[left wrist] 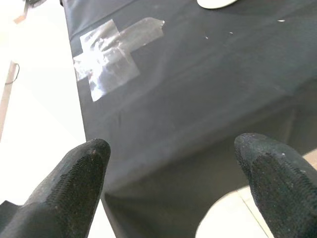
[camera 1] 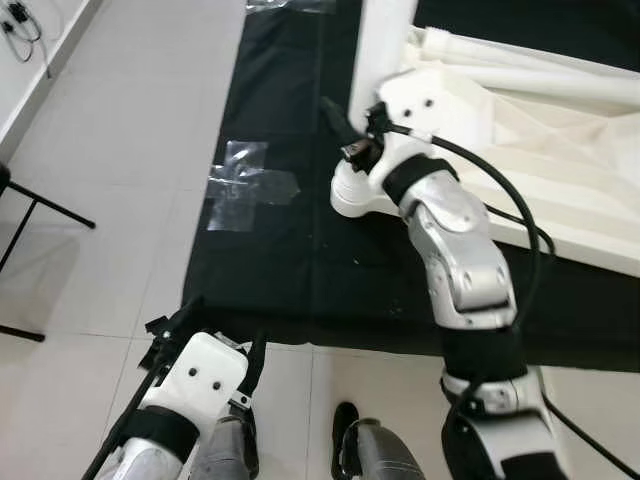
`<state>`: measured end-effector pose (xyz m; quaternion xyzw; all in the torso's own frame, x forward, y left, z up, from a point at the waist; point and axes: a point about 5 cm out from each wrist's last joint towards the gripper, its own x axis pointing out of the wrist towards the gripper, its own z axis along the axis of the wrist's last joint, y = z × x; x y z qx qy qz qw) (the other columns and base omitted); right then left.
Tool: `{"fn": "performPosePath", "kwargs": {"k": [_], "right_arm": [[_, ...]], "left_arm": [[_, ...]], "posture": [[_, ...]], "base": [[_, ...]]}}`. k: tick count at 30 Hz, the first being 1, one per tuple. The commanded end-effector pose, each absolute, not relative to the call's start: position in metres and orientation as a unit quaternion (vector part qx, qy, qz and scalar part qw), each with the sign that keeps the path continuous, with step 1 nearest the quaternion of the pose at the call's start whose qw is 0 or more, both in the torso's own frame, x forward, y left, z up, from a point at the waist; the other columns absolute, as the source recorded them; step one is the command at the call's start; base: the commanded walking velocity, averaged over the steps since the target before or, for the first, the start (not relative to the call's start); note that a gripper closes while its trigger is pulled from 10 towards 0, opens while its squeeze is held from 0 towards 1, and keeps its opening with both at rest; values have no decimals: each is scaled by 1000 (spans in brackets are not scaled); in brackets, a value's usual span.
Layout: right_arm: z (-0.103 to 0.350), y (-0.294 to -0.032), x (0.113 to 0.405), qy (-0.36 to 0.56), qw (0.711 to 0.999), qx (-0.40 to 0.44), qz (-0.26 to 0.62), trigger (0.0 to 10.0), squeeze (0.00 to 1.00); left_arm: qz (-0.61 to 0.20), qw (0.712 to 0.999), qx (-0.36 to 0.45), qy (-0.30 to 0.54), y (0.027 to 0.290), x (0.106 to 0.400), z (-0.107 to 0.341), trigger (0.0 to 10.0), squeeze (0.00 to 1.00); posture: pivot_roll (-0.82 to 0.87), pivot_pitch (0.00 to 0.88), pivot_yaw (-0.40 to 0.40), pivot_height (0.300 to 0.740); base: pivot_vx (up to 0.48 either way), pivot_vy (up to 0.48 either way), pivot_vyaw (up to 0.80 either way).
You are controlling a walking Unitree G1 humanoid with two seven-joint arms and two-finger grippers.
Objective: Building children table
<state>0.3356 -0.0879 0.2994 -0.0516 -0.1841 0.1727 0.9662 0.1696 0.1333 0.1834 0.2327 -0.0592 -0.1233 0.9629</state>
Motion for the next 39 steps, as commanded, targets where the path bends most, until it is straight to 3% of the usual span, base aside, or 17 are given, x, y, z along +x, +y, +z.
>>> {"fn": "performPosePath", "kwargs": {"k": [1,11,16,20,22,26,29,30,36,39], "right_arm": [[246,-96,348,-48,987,-40,147,10000,0],[250,-91,346,-45,990,-31,133,10000,0],[246,-89,340,-35,992,-22,123,10000,0],[244,-88,339,-32,992,-20,123,10000,0],[242,-85,339,-28,992,-13,123,10000,0],[242,-79,338,-29,992,-5,125,10000,0],[242,-75,336,-30,992,2,126,10000,0],[242,-75,336,-30,992,2,126,10000,0],[243,-73,333,-36,991,11,125,10000,0],[244,-72,333,-38,991,13,127,10000,0]], "left_arm": [[-128,963,233,-47,133,170,177,10000,0],[-106,966,232,-52,140,181,179,10000,0],[-42,961,246,-122,175,211,224,10000,0],[-38,957,248,-144,181,218,237,10000,0],[-59,945,240,-214,186,238,283,10000,0],[-138,932,200,-270,176,254,326,10000,0],[-268,906,126,-303,151,263,362,10000,0],[-268,906,126,-303,151,263,362,10000,0],[-499,817,35,-288,109,268,392,10000,0],[-533,803,16,-268,102,277,397,10000,0]], "posture": [[37,360,-70,740],[48,317,-81,740],[67,305,-77,740],[70,304,-76,740],[74,298,-66,740],[73,291,-51,740],[74,286,-37,740],[74,286,-37,740],[66,277,-22,740],[67,276,-14,740]], "base": [[0,0,0],[0,0,0],[0,0,0],[0,0,0],[0,0,0],[0,0,0],[0,0,0],[0,0,0],[0,0,0],[0,0,0]]}}
